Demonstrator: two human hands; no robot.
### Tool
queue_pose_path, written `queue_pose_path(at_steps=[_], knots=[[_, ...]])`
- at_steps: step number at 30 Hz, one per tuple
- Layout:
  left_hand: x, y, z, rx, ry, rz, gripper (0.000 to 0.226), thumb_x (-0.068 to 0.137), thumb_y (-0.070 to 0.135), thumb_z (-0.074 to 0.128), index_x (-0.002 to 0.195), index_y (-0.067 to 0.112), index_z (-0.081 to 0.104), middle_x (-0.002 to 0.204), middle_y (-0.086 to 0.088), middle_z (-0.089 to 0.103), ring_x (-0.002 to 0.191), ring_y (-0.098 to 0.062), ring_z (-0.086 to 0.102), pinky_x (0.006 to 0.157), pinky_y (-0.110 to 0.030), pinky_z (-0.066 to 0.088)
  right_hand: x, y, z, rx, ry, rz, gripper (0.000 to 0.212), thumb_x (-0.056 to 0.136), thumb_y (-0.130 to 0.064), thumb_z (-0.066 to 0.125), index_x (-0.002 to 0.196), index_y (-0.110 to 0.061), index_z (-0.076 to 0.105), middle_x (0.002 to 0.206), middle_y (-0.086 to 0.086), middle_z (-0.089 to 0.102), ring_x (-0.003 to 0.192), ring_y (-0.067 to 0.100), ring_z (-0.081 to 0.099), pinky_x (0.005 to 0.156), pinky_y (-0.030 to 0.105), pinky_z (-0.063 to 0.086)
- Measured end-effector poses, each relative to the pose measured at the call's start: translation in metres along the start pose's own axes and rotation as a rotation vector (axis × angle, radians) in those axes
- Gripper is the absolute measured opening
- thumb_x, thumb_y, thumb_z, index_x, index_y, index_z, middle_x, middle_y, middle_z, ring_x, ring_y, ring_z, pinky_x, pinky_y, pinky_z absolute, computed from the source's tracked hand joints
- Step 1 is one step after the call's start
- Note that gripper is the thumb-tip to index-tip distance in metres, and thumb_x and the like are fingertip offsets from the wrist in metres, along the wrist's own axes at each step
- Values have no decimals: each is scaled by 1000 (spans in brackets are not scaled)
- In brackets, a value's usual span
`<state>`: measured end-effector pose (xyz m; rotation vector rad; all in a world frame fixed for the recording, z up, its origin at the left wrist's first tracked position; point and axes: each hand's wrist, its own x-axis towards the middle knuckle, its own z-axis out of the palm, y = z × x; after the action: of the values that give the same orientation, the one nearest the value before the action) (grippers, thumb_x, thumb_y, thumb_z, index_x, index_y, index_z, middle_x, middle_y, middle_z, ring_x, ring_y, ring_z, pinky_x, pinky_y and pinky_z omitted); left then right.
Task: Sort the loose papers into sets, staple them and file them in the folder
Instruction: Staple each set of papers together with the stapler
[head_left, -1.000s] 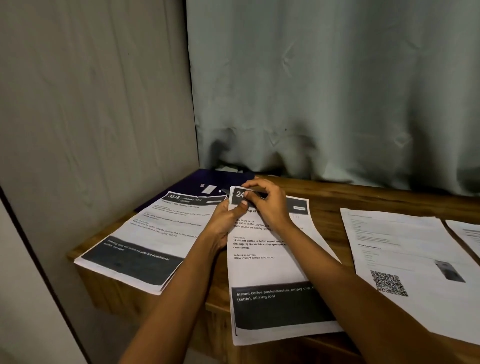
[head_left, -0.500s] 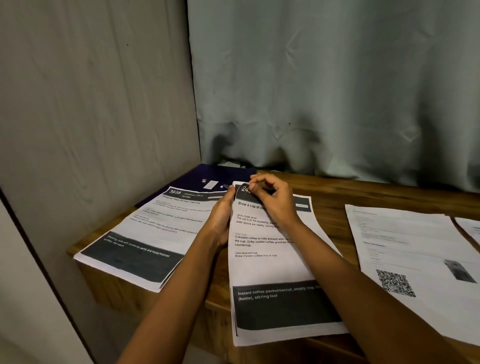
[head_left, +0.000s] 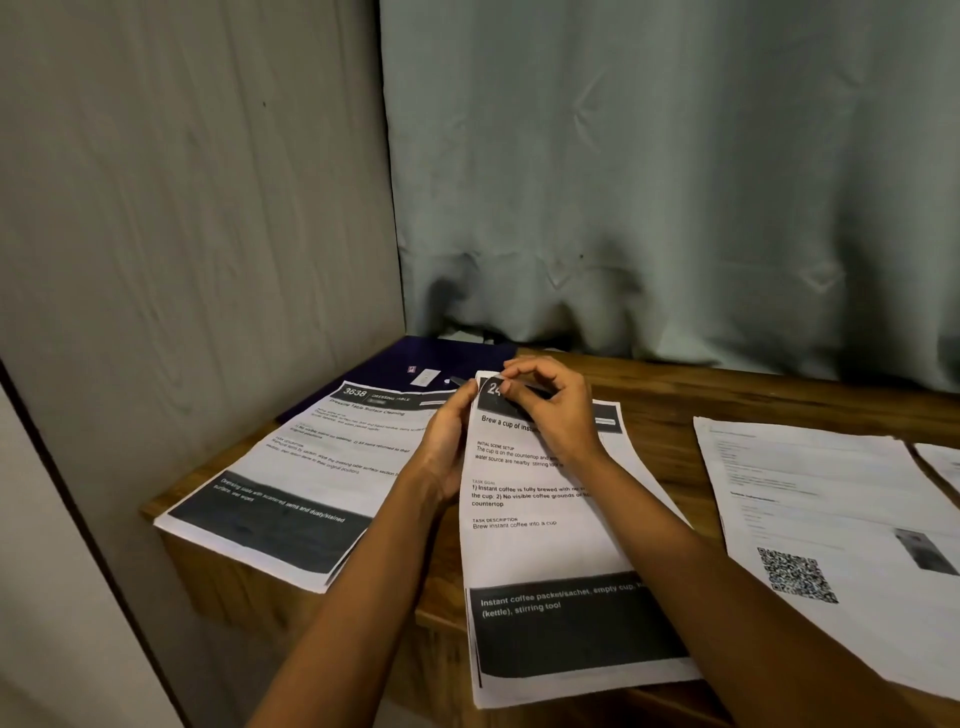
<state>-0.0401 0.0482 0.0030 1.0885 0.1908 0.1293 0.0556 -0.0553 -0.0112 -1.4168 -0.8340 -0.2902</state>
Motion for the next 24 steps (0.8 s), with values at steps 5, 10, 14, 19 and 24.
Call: queue_pose_path(at_steps=[5,10,14,19,24], knots=[[0,0,1,23,-15,13,41,96,45,41,97,14,67,81,-16,71,77,-28,67,71,-38,52,-2,2,-1,32,-24,6,14,84,-13,71,97,-14,71,104,-3,68,102,15,63,91,44,53],[0,0,2,25,-30,27,40,97,42,42,93,13,68,80,-16,71,74,-27,68,71,-38,52,-2,2,-2,41,-23,2,13,86,-15,69,99,-15,71,103,-4,68,101,15,64,90,43,54],[0,0,1,32,-14,41,39,96,42,44,92,13,71,86,-17,70,80,-29,67,79,-41,52,-2,4,-2,52,-21,-18,13,86,-15,69,99,-15,72,103,-4,68,101,17,64,91,43,53],[-1,0,2,25,-19,21,39,96,43,44,96,12,68,84,-16,70,81,-29,66,81,-40,51,-2,4,-1,74,-37,-19,13,86,-16,69,99,-16,72,102,-5,67,100,17,64,89,38,54],[-3,1,7,19,-61,9,39,97,41,42,103,10,64,81,-15,71,75,-24,68,73,-36,52,-1,2,0,90,-42,-32,11,87,-17,68,97,-19,72,101,-4,68,98,17,65,86,34,53]])
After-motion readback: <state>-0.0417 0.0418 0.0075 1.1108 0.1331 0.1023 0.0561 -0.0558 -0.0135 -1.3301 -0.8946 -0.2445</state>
